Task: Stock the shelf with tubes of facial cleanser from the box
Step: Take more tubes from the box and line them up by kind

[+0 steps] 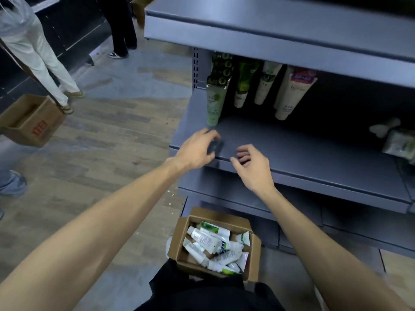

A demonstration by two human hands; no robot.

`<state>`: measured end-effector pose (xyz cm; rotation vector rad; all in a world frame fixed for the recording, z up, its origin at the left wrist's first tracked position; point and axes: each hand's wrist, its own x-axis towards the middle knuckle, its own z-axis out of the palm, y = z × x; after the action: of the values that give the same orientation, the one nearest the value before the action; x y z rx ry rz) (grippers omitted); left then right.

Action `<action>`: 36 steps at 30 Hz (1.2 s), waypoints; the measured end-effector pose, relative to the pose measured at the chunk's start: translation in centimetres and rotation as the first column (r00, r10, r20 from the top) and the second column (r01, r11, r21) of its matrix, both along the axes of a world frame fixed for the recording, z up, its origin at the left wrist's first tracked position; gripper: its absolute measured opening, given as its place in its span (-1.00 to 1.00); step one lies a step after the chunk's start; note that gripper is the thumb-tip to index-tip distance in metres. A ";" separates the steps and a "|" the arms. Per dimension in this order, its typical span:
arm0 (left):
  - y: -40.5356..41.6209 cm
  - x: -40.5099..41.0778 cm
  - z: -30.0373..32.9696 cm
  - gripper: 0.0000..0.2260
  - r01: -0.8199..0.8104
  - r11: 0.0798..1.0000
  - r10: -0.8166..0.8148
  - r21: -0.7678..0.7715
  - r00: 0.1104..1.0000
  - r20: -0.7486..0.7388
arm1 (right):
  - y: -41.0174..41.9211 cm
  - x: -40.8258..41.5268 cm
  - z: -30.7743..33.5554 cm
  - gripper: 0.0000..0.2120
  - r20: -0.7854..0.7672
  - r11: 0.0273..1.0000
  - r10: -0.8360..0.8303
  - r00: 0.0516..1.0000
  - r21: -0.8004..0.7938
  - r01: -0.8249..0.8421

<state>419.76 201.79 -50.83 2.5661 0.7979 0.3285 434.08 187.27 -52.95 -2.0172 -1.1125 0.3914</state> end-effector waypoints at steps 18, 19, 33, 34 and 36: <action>-14.1 -5.4 -14.8 -0.71 0.068 0.994 -0.091 -0.090 0.954 -0.285 | -12.6 -2.4 -14.1 -0.70 -0.201 0.932 -0.040 0.979 -0.360 -0.036; -14.6 -5.8 -16.0 -0.71 0.071 0.991 -0.104 -0.116 0.945 -0.309 | -13.3 -2.5 -15.3 -0.71 -0.223 0.916 -0.060 0.973 -0.399 -0.035; -15.9 -10.3 -31.7 -0.70 0.044 0.940 -0.194 -0.339 0.885 -0.423 | -20.7 -6.3 -29.6 -0.73 -0.215 0.675 -0.234 0.948 -0.738 -0.001; -15.9 -10.5 -32.6 -0.71 0.031 0.936 -0.186 -0.350 0.888 -0.420 | -20.6 -6.6 -30.3 -0.74 -0.209 0.668 -0.244 0.947 -0.744 0.008; -16.1 -11.0 -34.3 -0.72 0.002 0.926 -0.173 -0.376 0.891 -0.420 | -20.4 -7.5 -31.9 -0.75 -0.200 0.662 -0.242 0.950 -0.749 0.011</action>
<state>408.81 185.67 -85.08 2.3250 0.7992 -0.4269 426.61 166.88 -84.85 -2.6024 -0.6504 1.1853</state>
